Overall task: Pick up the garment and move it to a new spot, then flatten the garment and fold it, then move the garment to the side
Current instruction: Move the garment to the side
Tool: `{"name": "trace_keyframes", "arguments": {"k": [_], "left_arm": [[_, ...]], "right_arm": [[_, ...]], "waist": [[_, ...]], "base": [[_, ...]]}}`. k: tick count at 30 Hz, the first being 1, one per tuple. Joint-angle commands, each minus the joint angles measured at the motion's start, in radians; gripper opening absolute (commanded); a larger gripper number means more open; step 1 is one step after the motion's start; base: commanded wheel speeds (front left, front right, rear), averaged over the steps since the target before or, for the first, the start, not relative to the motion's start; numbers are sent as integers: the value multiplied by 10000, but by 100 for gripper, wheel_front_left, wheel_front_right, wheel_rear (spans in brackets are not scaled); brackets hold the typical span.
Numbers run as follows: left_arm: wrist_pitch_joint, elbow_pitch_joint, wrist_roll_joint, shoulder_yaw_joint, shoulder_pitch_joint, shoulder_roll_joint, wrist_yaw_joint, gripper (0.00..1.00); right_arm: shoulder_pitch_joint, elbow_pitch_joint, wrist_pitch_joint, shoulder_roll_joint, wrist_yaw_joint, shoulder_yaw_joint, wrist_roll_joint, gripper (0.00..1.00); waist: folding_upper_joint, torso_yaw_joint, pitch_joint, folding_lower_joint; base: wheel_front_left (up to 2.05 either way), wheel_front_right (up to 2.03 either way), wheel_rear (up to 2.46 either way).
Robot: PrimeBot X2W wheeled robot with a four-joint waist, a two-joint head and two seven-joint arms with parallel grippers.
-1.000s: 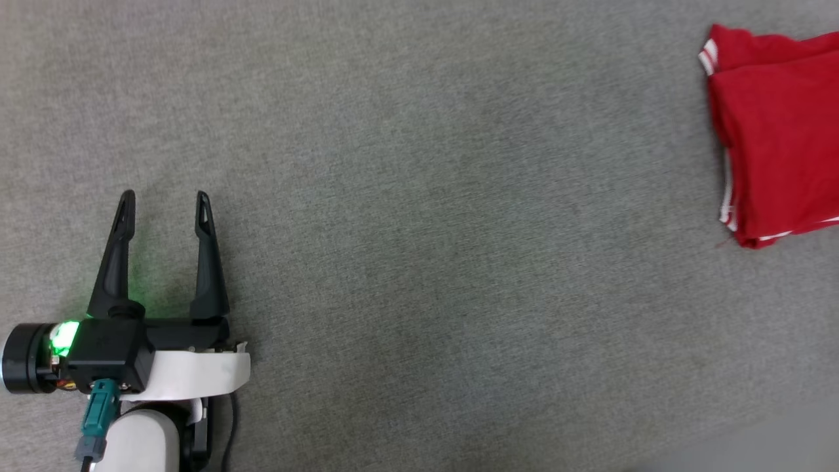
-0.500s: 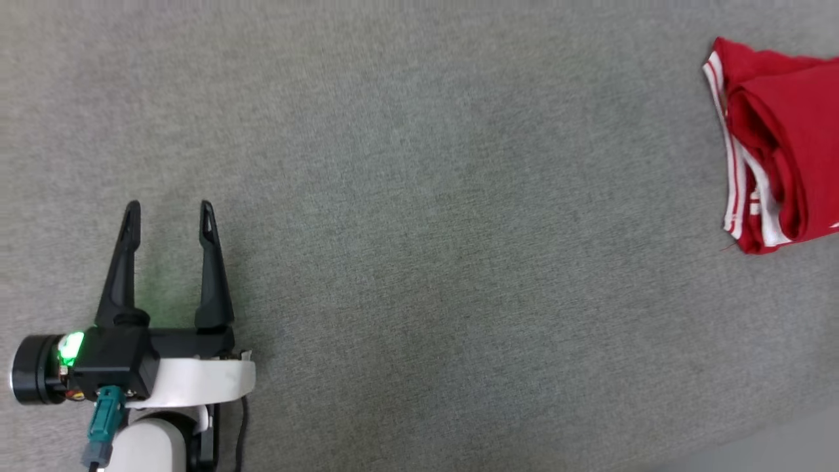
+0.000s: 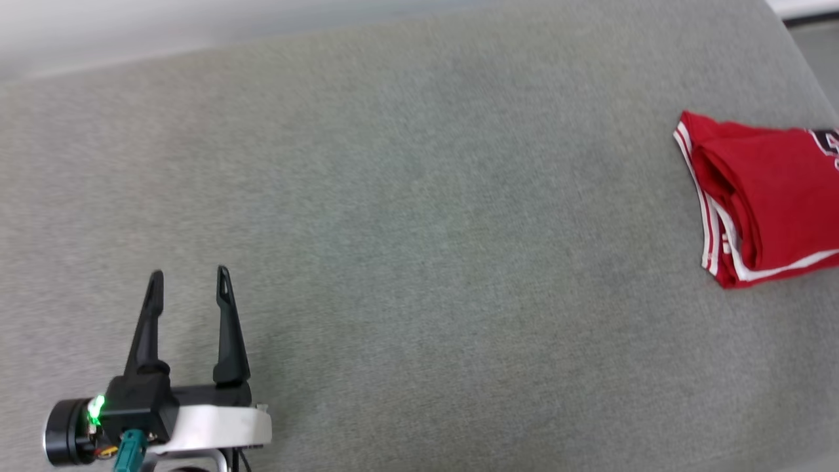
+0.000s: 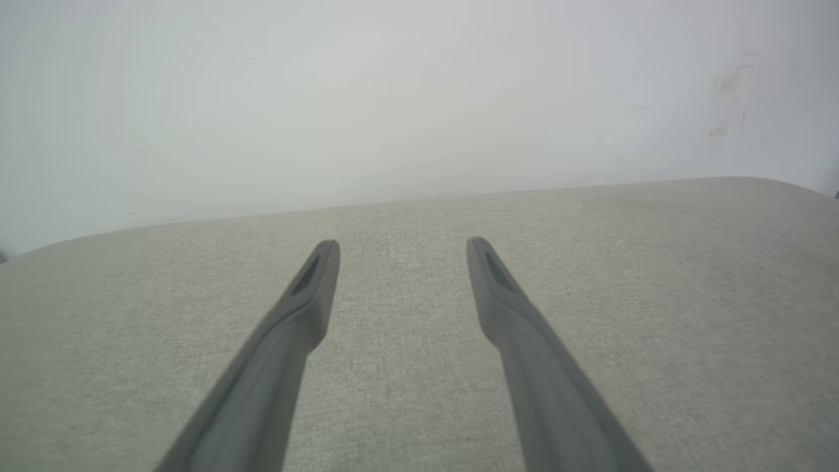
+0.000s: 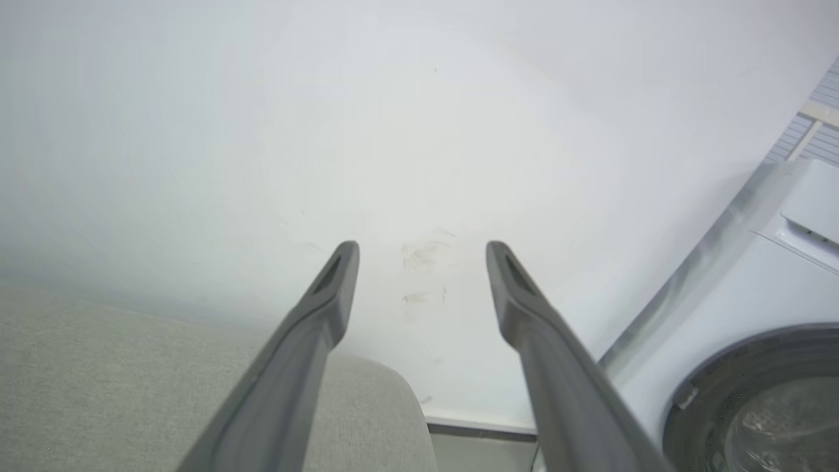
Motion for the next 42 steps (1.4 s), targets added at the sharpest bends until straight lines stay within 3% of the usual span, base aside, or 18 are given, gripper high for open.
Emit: {"name": "trace_keyframes", "arguments": {"k": [1, 10, 16, 27, 42], "left_arm": [[-19, 31, -31, -21, 150, -18, 43, 100], [-19, 240, -135, -197, 712, -92, 148, 100], [-19, 555, -207, -393, 1076, -113, 117, 100], [-19, 865, -302, -422, 1572, -119, 31, 100], [-19, 898, -561, -436, 1832, -120, -190, 100]], "right_arm": [[315, -291, -179, 283, -8, -160, -261, 100], [2737, -3146, -389, 2370, -8, -632, -983, 100], [5221, -4127, -394, 3480, -8, -821, -769, 100], [8198, -4833, -396, 4378, -8, -1570, -734, 100], [10313, -6318, -397, 5099, -8, -1991, -580, 100]], "waist": [[0, 280, -394, 0], [0, 1098, -1388, 0], [0, 1719, -2158, 0], [0, 2061, -2954, 0], [0, 2184, -3159, 0]], "base": [[0, 0, 0], [0, 0, 0], [0, 0, 0], [0, 0, 0], [0, 0, 0]]}}
